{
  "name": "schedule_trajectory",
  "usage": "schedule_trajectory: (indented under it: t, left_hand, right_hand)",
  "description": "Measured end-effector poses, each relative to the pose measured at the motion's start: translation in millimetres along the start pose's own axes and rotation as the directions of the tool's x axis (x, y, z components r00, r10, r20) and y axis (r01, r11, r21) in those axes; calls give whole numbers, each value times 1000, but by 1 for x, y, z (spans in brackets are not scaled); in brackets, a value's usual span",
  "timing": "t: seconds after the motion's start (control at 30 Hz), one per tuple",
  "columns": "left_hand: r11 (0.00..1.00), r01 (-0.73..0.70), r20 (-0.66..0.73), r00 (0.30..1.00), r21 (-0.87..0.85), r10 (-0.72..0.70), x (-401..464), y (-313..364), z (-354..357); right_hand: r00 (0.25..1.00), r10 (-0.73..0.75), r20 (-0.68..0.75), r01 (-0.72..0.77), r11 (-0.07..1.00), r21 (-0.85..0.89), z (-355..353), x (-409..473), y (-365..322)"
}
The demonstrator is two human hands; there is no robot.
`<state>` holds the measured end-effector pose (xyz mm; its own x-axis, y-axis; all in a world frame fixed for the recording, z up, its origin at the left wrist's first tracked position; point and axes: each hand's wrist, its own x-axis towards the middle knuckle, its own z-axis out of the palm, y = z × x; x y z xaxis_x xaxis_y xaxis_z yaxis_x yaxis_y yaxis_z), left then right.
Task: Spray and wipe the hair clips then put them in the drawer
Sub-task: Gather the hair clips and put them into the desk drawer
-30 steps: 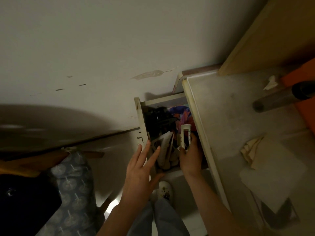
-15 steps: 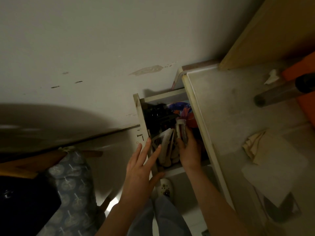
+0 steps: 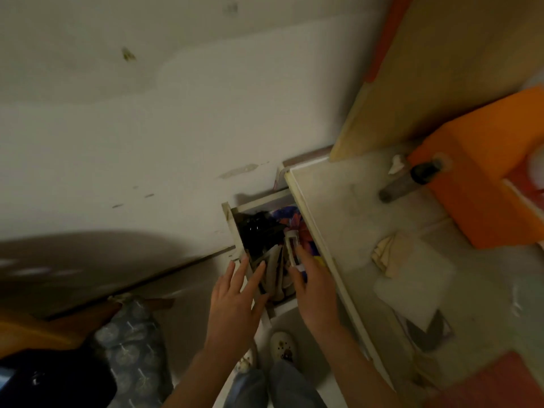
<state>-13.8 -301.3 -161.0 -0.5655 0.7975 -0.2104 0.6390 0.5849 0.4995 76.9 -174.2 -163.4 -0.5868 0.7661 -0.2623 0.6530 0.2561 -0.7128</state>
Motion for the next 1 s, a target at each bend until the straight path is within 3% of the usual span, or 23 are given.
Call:
schedule_trajectory:
  t: [0.27,0.53,0.73,1.0]
  left_hand:
    - [971,-131,-46,989,199,143,5,51,-54]
    - [886,-261,90,965,384,245,-1,112,-87]
    - [807,-424,141,904,411,403,-10,164,-98]
    - [675,-614,223,785,410,578,-28,246,-87]
  right_hand:
    - [1000,3,-23,-7,982,-190,-67,-41,-39]
    - [993,47,-105,-83,924,-373,-123,-79,-47]
    - [955,90,-283,-198,903,-380,-166,-115,-43]
    - [851,231,-472,-397,872,-287,-228,-175,-10]
